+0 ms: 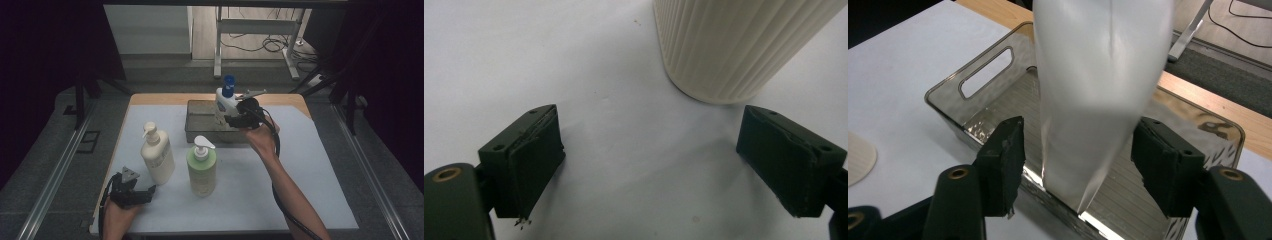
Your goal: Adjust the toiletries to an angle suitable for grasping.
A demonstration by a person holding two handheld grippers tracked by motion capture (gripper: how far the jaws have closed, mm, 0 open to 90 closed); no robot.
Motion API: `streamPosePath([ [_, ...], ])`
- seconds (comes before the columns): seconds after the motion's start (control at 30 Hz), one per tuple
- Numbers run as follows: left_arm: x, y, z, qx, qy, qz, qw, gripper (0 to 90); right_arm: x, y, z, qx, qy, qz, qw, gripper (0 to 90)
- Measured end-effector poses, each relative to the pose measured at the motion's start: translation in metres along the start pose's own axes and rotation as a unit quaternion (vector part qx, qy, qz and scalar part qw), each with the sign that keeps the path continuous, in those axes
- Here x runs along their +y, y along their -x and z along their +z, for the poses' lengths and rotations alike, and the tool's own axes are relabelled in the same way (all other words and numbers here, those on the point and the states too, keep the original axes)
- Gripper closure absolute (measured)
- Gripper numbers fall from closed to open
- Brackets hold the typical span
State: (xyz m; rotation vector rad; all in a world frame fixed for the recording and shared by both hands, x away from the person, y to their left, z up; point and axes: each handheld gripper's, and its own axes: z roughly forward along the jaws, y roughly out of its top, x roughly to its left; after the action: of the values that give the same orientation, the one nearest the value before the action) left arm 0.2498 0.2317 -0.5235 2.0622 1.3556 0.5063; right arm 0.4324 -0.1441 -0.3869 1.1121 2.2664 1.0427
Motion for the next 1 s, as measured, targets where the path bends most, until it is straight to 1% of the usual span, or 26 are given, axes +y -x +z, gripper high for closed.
streamPosePath([
  [0.1,0.000,0.000,0.000,0.000,0.000,0.000,1.0000,10.9,-0.004,0.001,-0.003,-0.001,0.003,-0.001,1.0000,40.5],
  [0.17,0.000,0.000,0.000,0.000,0.000,0.000,1.0000,10.9,-0.009,0.004,-0.007,-0.001,0.005,0.000,1.0000,42.5],
  [0.33,0.000,0.000,0.000,0.000,0.000,0.000,1.0000,10.9,-0.017,0.009,-0.009,0.001,0.003,0.008,1.0000,45.7],
  [0.4,0.000,0.000,0.000,0.001,0.000,0.001,1.0000,10.9,-0.023,0.013,-0.009,0.004,0.001,0.019,0.9998,50.9],
  [0.53,0.000,0.000,0.000,0.001,0.000,0.001,1.0000,10.9,-0.029,0.018,-0.008,-0.004,0.002,0.028,0.9996,59.1],
  [0.57,0.000,0.000,0.000,0.001,0.000,0.001,1.0000,10.9,-0.029,0.018,-0.008,-0.004,0.002,0.028,0.9996,59.1],
  [0.6,0.000,0.000,0.000,0.001,0.000,0.001,1.0000,10.9,-0.031,0.020,-0.006,-0.006,0.000,0.033,0.9995,63.4],
  [0.63,0.000,0.000,0.000,0.001,0.000,0.001,1.0000,10.9,-0.031,0.020,-0.006,-0.006,0.000,0.033,0.9995,63.4],
  [0.67,0.000,0.000,0.000,0.001,0.000,0.001,1.0000,10.9,-0.033,0.022,-0.003,-0.015,-0.001,0.036,0.9993,68.9],
  [0.8,0.000,0.000,0.000,0.001,0.000,0.001,1.0000,10.9,-0.034,0.027,0.006,-0.018,-0.010,0.046,0.9987,80.5],
  [0.83,0.000,0.000,0.000,0.001,0.000,0.001,1.0000,10.9,-0.034,0.027,0.006,-0.018,-0.010,0.046,0.9987,80.5],
  [0.87,0.000,0.000,0.000,0.001,0.000,0.001,1.0000,10.9,-0.035,0.029,0.012,-0.021,-0.010,0.052,0.9984,85.6],
  [0.9,0.000,0.000,0.000,0.001,0.000,0.001,1.0000,10.9,-0.035,0.030,0.014,-0.021,-0.012,0.053,0.9983,87.6],
  [0.93,0.000,0.000,0.000,0.001,0.000,0.001,1.0000,10.9,-0.035,0.030,0.014,-0.021,-0.012,0.053,0.9983,87.6],
  [0.97,0.000,0.000,0.000,0.001,0.000,0.001,1.0000,10.9,-0.035,0.031,0.020,-0.028,-0.017,0.053,0.9980,89.7],
  [1.0,0.000,0.000,0.000,0.001,0.000,0.001,1.0000,10.9,-0.035,0.031,0.020,-0.028,-0.017,0.053,0.9980,89.7],
])
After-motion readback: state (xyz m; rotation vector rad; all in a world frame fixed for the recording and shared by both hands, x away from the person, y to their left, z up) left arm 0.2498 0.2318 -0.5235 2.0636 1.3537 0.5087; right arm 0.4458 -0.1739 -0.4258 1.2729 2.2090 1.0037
